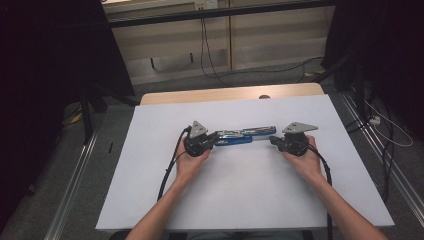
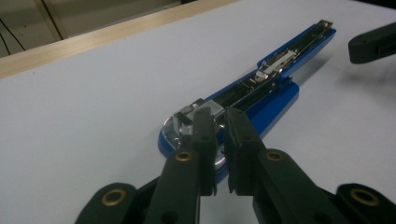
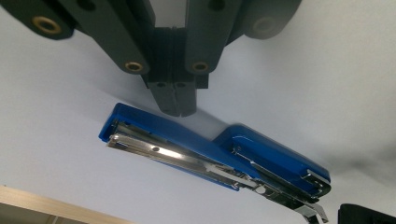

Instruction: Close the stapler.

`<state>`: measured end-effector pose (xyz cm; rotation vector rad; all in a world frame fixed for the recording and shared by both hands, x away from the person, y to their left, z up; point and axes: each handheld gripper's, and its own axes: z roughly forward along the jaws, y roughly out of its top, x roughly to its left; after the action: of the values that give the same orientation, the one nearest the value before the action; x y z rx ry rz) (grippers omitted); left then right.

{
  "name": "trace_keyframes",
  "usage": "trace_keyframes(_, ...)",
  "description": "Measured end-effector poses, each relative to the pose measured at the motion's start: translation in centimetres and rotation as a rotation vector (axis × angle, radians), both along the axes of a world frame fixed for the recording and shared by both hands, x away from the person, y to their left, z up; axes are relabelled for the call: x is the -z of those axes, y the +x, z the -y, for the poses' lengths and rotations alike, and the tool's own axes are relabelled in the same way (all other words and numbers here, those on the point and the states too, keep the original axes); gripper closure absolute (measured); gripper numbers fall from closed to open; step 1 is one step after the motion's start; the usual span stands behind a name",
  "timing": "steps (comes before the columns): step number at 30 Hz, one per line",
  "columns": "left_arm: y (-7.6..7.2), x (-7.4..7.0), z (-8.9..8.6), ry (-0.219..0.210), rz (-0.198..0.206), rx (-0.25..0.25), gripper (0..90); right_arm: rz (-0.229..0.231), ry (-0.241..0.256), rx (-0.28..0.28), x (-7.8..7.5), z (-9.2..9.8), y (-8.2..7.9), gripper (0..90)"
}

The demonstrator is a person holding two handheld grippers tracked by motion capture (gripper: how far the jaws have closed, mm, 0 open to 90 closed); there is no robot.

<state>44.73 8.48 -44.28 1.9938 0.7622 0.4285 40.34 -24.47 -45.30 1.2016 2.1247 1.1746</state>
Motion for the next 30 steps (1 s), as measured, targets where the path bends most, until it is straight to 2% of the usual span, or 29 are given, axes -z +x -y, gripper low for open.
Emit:
trace_keyframes(3,0.1,0.3,0.3,0.008,-0.011,-0.004,87.6,-0.002,-0.003,0.007,0.0,0.0,0.1,90.0)
trace_keyframes(7,0.2,0.6,0.7,0.043,-0.016,0.009,90.0,-0.007,-0.011,0.010,0.0,0.0,0.3,90.0)
trace_keyframes(10,0.3,0.8,0.7,0.048,-0.028,0.009,90.0,-0.005,-0.035,0.006,0.1,-0.1,0.4,90.0)
trace_keyframes(13,0.5,0.9,0.7,0.051,-0.040,0.009,90.0,-0.010,-0.037,0.008,0.1,-0.2,0.5,90.0)
trace_keyframes(22,0.6,0.9,0.8,0.041,-0.050,0.001,90.0,-0.040,-0.050,0.025,0.2,-0.2,0.8,90.0)
trace_keyframes(25,0.6,0.8,0.8,0.057,-0.043,0.002,90.0,-0.056,-0.062,0.035,0.2,-0.2,1.0,90.0)
trace_keyframes(30,0.6,0.9,0.8,0.046,-0.046,0.004,90.0,-0.073,-0.074,0.050,0.3,0.0,1.3,90.0)
